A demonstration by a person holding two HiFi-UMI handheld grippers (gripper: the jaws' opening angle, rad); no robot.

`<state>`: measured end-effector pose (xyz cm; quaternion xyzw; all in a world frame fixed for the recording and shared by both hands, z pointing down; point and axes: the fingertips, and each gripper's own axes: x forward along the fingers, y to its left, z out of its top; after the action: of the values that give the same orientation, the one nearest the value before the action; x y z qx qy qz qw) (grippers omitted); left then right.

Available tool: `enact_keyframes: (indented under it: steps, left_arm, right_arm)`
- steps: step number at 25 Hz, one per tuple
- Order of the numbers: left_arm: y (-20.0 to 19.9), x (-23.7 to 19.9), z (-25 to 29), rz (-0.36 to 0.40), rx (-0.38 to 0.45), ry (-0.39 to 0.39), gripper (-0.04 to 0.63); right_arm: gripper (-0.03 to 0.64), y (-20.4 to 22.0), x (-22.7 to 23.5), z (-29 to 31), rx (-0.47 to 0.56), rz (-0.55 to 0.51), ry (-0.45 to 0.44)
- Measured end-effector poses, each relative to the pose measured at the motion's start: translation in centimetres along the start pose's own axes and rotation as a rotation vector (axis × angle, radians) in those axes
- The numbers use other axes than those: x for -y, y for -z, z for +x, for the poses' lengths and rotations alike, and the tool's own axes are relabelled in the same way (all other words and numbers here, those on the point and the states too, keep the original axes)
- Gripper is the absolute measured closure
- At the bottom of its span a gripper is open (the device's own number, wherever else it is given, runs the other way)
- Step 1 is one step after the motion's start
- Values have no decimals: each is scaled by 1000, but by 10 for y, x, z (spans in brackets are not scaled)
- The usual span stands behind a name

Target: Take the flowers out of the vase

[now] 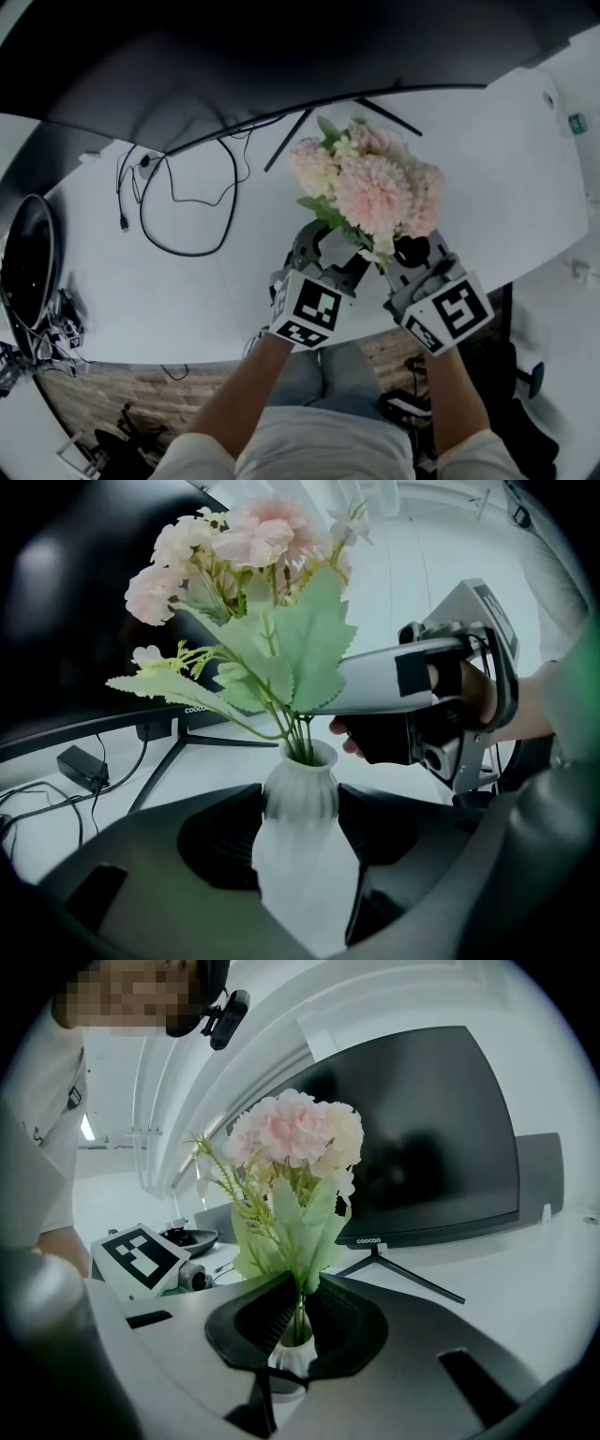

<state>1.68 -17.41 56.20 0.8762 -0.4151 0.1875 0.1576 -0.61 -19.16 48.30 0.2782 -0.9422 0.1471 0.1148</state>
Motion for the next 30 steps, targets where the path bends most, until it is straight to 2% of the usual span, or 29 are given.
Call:
enact_keyframes:
  steps: [30]
  left_arm:
    - [6, -2, 5, 12, -18, 4, 339]
  right_arm:
    - [563, -70, -1, -33, 115, -28, 46]
